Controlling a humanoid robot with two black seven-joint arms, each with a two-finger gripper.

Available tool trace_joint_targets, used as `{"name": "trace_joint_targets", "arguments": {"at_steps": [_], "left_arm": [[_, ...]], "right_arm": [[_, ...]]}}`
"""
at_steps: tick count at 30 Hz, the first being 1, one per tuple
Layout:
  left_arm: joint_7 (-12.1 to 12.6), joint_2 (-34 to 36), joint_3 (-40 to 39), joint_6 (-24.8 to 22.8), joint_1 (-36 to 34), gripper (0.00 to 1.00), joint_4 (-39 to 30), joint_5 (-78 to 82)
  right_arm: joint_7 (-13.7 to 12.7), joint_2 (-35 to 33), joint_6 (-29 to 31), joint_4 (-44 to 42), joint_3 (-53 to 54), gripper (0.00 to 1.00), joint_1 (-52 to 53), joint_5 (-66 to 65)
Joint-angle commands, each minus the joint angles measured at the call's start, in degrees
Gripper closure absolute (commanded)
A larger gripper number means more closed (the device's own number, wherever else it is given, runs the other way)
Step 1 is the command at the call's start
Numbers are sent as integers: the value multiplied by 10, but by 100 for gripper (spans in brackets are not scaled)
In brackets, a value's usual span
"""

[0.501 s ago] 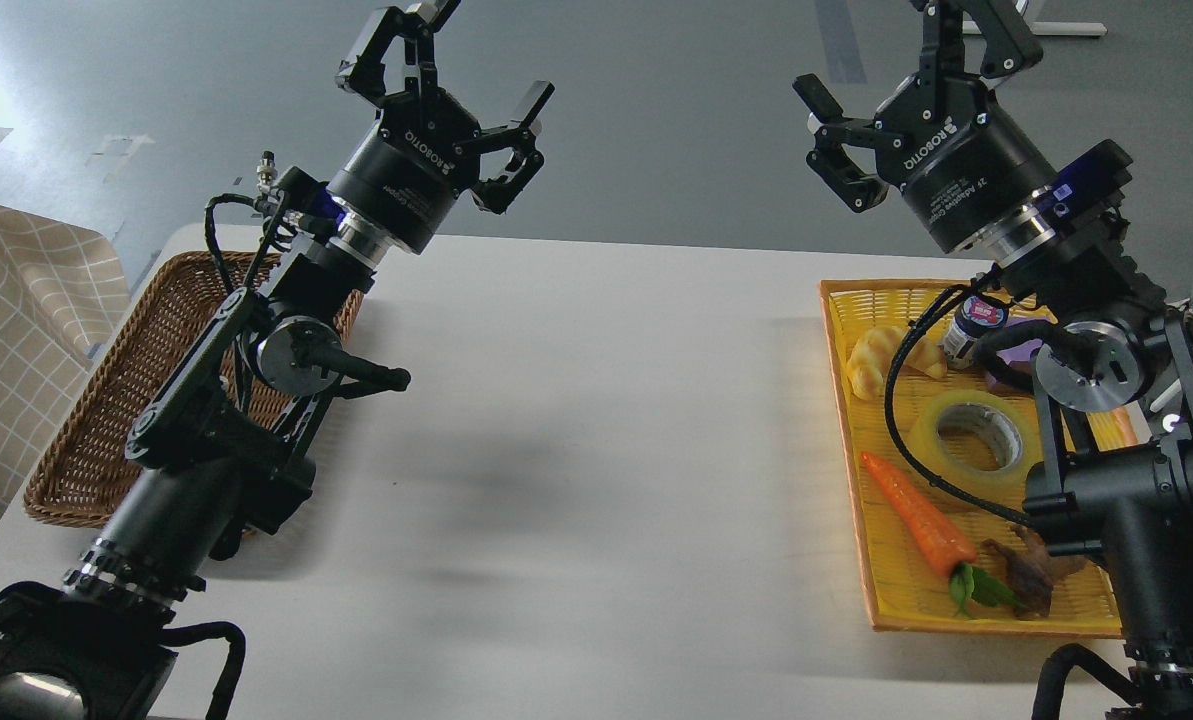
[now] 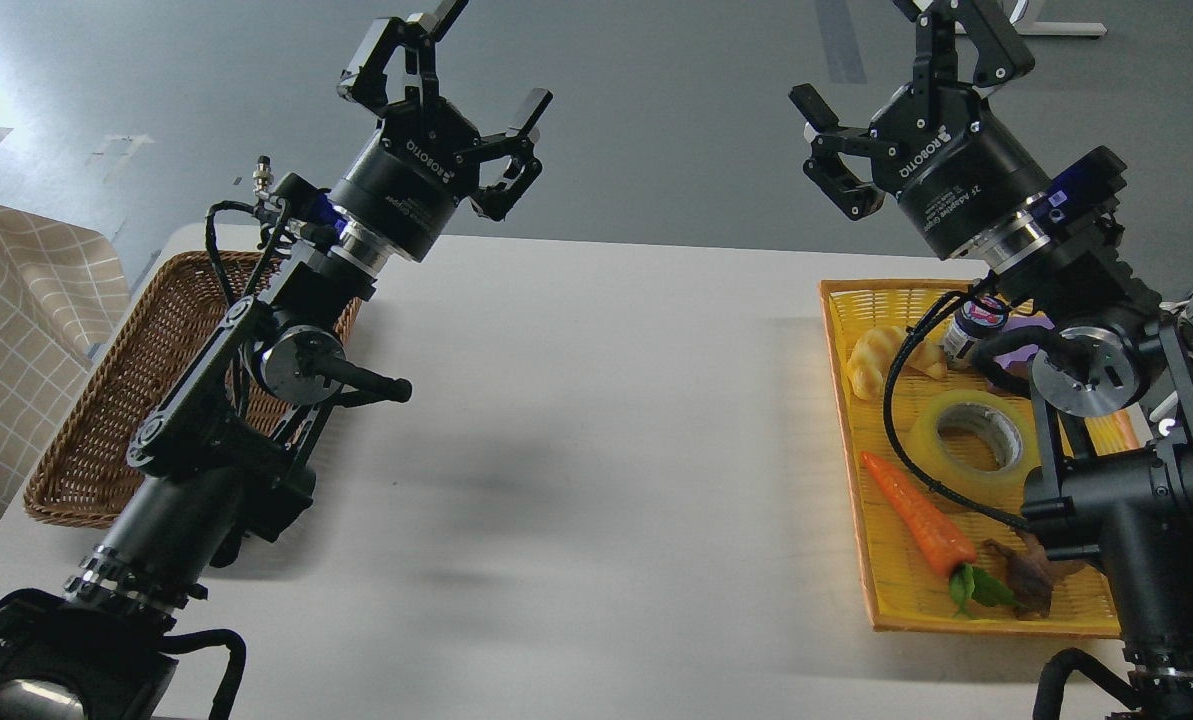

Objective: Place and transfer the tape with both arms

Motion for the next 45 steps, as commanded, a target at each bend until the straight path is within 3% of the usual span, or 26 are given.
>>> {"name": "trace_joint_targets", "arguments": {"at_steps": [1, 35, 39, 41, 45], "left_arm": [[-1, 0, 0, 0, 0, 2, 0, -2], [0, 8, 7, -1, -2, 2, 4, 4], [-2, 3, 8, -3, 2, 2, 4, 4], [-6, 2, 6, -3, 3, 2, 4, 1], [-52, 0, 3, -3, 3, 2, 0, -3]], "right_arm": [[0, 0, 0, 1, 0, 0, 0, 0], [1, 0, 0, 7, 7, 0, -10, 9], [24, 0, 0, 9, 31, 0, -12, 48], [26, 0, 0, 8, 31, 0, -11, 54], [25, 0, 0, 9, 24, 0, -11, 51]]}}
